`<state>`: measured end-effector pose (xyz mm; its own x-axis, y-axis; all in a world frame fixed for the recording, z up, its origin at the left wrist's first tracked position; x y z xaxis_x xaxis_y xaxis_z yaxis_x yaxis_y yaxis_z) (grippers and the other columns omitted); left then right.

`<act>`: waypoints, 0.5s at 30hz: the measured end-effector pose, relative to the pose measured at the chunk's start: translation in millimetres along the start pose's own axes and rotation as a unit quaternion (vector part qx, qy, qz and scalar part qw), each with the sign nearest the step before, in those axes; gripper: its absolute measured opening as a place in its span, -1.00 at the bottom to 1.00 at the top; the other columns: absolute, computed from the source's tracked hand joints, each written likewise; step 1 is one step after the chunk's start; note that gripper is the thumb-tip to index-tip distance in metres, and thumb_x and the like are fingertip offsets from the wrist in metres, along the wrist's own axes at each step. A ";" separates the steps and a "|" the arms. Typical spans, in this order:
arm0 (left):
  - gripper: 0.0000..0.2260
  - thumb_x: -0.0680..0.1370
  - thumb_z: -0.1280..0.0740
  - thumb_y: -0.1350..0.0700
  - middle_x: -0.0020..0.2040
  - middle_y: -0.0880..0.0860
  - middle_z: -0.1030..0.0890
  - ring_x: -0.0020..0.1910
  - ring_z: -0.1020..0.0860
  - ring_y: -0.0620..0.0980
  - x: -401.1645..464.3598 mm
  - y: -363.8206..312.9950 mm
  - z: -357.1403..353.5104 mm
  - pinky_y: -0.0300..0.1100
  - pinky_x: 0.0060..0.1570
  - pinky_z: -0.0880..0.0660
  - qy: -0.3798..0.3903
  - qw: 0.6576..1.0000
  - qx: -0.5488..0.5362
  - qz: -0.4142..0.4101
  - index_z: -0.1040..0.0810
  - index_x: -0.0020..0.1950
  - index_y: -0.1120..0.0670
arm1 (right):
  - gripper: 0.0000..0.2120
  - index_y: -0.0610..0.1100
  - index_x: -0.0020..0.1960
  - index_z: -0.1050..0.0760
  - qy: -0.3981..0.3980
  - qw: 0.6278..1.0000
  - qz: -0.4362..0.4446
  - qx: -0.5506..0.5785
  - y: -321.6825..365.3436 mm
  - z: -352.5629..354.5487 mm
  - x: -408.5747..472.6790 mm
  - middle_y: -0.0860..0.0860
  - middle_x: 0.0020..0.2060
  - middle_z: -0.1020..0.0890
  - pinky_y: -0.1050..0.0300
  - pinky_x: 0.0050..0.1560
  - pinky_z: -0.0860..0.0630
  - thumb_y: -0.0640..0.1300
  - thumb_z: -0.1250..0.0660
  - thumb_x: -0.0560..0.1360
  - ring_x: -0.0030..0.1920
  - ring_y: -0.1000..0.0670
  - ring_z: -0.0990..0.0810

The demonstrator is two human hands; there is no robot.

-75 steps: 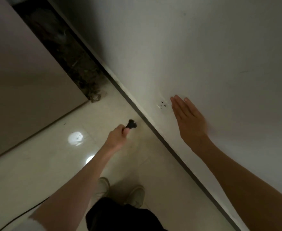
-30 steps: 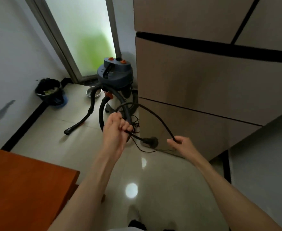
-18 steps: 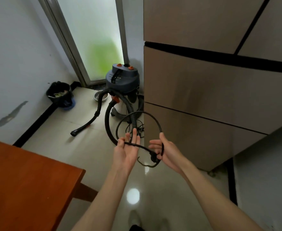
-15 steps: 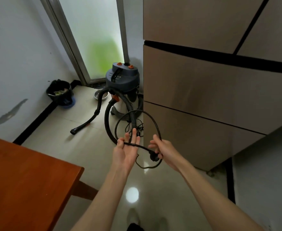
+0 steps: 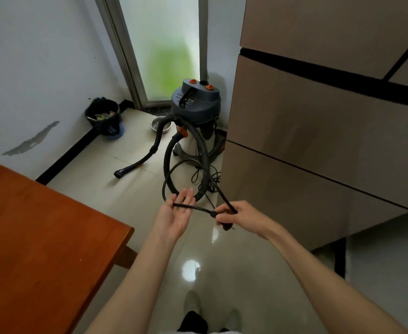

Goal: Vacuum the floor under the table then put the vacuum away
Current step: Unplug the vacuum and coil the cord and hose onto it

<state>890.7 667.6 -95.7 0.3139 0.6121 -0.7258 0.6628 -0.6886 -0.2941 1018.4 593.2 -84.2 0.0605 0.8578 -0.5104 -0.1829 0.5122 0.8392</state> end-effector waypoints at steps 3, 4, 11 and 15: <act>-0.48 0.61 -0.20 0.19 0.49 0.15 -0.20 0.44 -0.25 0.16 12.9 -39.7 19.1 0.04 0.40 -0.26 -0.079 0.849 0.509 -0.116 -0.07 0.52 0.16 | -0.92 -0.04 -0.01 -0.59 -0.017 0.999 0.003 -0.034 17.4 10.8 15.5 0.04 -0.21 -0.63 0.32 -0.13 -0.45 -0.15 -0.33 0.53 -0.21 0.14 -0.54; -0.40 0.58 -0.24 0.18 0.53 0.11 -0.08 0.50 -0.11 0.12 15.2 -53.3 11.8 0.01 0.45 -0.13 -0.062 0.714 0.669 -0.194 0.00 0.54 0.10 | -0.92 -0.04 -0.03 -0.59 -0.010 0.999 0.010 -0.043 24.4 12.1 21.3 0.05 -0.21 -0.63 0.28 -0.08 -0.44 -0.14 -0.33 0.53 -0.19 0.13 -0.54; -0.79 0.61 -0.17 -0.01 -0.19 -0.02 -0.52 -0.12 -0.55 0.04 29.8 -66.9 -34.7 -0.07 -0.09 -0.45 0.189 0.423 0.835 -0.296 -0.50 0.01 0.09 | -0.82 -0.15 -0.08 -0.60 -0.013 0.999 0.046 -0.017 68.1 13.1 70.4 -0.03 -0.22 -0.61 0.16 -0.05 -0.38 -0.07 -0.29 0.56 -0.16 0.04 -0.51; -0.67 0.65 -0.07 0.01 -0.46 -0.01 -0.33 -0.51 -0.35 -0.07 51.8 -111.6 -35.5 -0.09 -0.33 -0.42 0.070 0.721 0.639 -0.259 -0.33 -0.29 0.08 | -0.74 -0.20 -0.11 -0.56 -0.135 0.957 0.061 0.249 70.1 28.6 94.5 -0.01 -0.28 -0.54 0.28 -0.34 -0.31 -0.14 -0.15 0.62 -0.30 0.11 -0.43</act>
<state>857.1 789.9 -78.5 0.3739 0.8873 -0.2701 -0.4239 -0.0956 -0.9006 1039.4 711.4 -68.3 0.3327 0.8574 -0.3926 0.2816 0.3070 0.9091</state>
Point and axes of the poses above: each hand's wrist, its own x-axis towards the middle knuckle, its own z-axis out of the back of the hand, y = z × x, the point moved 7 cm from there along x, towards the middle knuckle
